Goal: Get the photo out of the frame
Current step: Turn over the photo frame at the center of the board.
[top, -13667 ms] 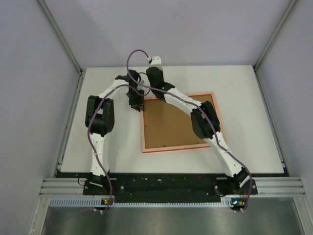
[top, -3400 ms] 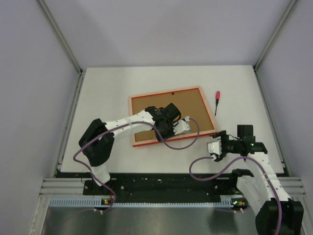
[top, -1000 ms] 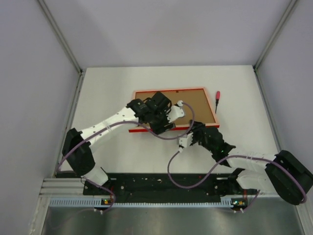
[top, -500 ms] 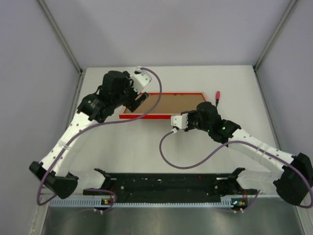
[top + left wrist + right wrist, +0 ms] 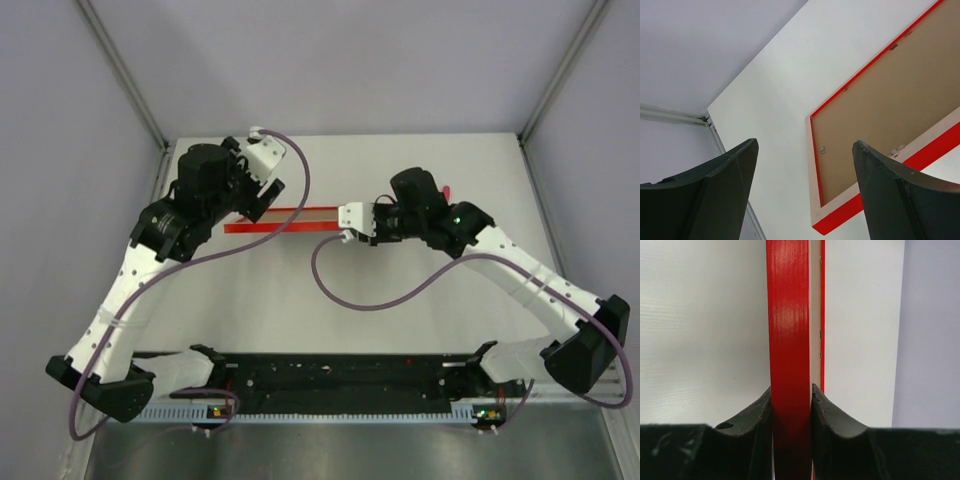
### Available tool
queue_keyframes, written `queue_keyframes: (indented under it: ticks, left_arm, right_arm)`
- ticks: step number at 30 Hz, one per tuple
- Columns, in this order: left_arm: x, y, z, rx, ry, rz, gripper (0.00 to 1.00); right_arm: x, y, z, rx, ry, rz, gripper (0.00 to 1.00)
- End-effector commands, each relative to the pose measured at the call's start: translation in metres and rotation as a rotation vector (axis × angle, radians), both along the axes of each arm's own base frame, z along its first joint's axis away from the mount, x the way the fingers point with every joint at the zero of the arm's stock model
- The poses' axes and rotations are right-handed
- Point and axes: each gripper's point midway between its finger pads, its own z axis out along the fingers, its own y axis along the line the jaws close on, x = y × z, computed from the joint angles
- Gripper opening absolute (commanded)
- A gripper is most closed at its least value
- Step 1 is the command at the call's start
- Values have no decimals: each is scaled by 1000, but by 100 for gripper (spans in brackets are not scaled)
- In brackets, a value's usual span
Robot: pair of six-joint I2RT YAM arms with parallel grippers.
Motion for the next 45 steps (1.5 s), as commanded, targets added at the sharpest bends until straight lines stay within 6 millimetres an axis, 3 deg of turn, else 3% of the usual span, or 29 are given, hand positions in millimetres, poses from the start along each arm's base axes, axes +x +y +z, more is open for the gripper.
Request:
queue_keyframes:
  ticks: [1, 3, 13, 19, 25, 29, 33, 39, 45]
  left_arm:
    - [-7, 9, 37, -58, -92, 26, 82]
    - [-9, 10, 41, -65, -99, 27, 82]
    - [-19, 14, 61, -106, -133, 29, 82]
    - [-23, 18, 58, -100, -126, 33, 82]
    - [-25, 20, 52, -97, -107, 30, 82]
    - [-24, 18, 45, -97, -90, 25, 82]
    - [-22, 15, 40, -96, -78, 21, 82]
    - [-20, 11, 34, -98, -58, 11, 81]
    - [-19, 9, 32, -106, -51, 7, 81]
  right_arm:
    - [-10, 12, 23, 62, 139, 26, 0]
    - [-5, 12, 38, 72, 183, 28, 0]
    - [15, 2, 60, 71, 434, 40, 0]
    - [37, -1, 52, 105, 619, 26, 0]
    - [64, -4, 24, 170, 759, -20, 0]
    - [82, -2, 21, 312, 901, -45, 0]
    - [95, -3, 31, 470, 1087, -102, 0]
    - [101, 1, 54, 540, 1085, -172, 0]
    - [128, -9, 52, 596, 1084, -347, 0]
